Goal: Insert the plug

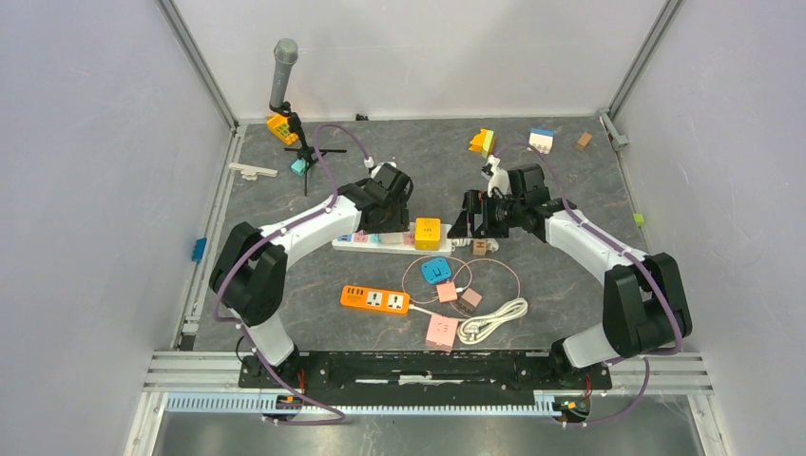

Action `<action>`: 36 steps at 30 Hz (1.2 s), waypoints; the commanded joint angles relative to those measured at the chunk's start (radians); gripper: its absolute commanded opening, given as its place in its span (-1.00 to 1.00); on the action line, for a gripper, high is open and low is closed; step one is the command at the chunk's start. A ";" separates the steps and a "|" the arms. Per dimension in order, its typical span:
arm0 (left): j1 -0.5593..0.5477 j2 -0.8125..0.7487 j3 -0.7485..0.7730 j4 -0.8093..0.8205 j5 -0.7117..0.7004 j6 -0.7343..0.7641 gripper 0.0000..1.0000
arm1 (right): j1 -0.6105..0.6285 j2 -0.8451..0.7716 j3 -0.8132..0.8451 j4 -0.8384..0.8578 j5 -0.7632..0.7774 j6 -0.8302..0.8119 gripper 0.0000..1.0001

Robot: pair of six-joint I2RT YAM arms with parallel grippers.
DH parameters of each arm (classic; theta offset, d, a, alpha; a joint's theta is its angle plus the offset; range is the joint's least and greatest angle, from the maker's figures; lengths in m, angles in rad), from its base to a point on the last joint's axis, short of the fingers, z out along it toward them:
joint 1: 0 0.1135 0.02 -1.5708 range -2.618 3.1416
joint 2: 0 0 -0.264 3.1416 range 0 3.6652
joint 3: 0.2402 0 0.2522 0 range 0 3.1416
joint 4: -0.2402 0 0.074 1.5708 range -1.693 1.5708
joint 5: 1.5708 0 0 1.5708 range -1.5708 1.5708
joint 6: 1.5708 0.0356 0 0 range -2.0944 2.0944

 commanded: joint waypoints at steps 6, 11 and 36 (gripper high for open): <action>-0.024 -0.008 -0.054 0.011 -0.087 -0.027 -0.96 | -0.008 -0.041 -0.014 0.008 0.018 -0.023 0.96; -0.039 -0.002 -0.090 0.014 -0.114 -0.027 -0.96 | -0.007 -0.046 -0.020 0.003 0.024 -0.029 0.96; -0.106 -0.014 -0.291 0.111 -0.137 0.025 -0.96 | -0.009 -0.053 -0.022 0.000 0.035 -0.033 0.96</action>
